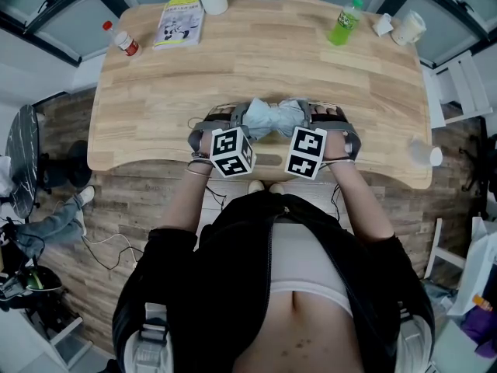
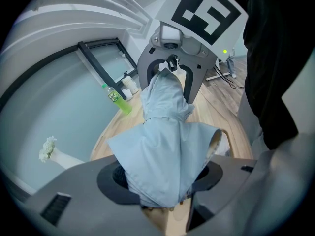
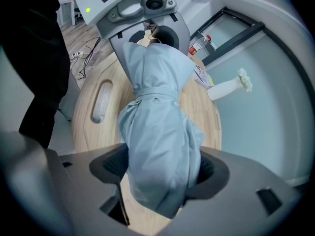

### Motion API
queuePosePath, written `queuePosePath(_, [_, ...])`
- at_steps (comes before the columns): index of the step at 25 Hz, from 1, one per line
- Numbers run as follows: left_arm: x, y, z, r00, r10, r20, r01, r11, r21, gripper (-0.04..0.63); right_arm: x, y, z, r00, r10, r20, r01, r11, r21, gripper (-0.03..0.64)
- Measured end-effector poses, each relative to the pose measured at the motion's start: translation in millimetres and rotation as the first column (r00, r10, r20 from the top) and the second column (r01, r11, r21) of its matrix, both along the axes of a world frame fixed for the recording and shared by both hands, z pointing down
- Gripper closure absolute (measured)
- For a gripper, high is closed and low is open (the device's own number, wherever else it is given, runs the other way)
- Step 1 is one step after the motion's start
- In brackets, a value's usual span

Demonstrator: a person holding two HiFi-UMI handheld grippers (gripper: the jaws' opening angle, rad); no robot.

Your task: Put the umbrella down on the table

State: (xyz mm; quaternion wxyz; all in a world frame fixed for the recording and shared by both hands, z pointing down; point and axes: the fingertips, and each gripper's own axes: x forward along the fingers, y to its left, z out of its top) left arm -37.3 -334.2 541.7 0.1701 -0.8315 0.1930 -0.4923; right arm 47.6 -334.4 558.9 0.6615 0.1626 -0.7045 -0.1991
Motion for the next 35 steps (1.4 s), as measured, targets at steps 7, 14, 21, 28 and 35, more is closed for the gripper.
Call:
queuePosePath(7, [0.8, 0.4, 9.3, 1.0, -0.004, 0.005, 0.004, 1.0, -0.008, 0.344, 1.0, 0.2, 10.2, 1.0, 0.005, 0.001, -0.005, 1.0, -0.005, 0.258])
queuePosePath(14, [1.9, 0.7, 16.4, 1.0, -0.008, 0.004, 0.008, 1.0, -0.019, 0.344, 2.4, 0.5, 17.8, 1.0, 0.005, -0.002, -0.005, 1.0, -0.015, 0.258])
queuePosePath(21, [2.4, 0.9, 23.2, 1.0, -0.007, 0.008, 0.007, 1.0, -0.03, 0.343, 2.4, 0.6, 25.0, 1.0, 0.008, 0.001, -0.008, 1.0, -0.024, 0.258])
queuePosePath(28, [0.2, 2.9, 30.1, 1.0, -0.007, 0.013, 0.008, 0.999, -0.045, 0.343, 0.3, 3.1, 32.1, 1.0, 0.01, 0.007, -0.01, 0.999, -0.039, 0.258])
queuePosePath(35, [0.0, 5.7, 36.2, 1.0, -0.006, 0.017, 0.007, 0.998, -0.056, 0.342, -0.1, 6.3, 38.7, 1.0, 0.015, 0.009, -0.014, 0.999, -0.053, 0.258])
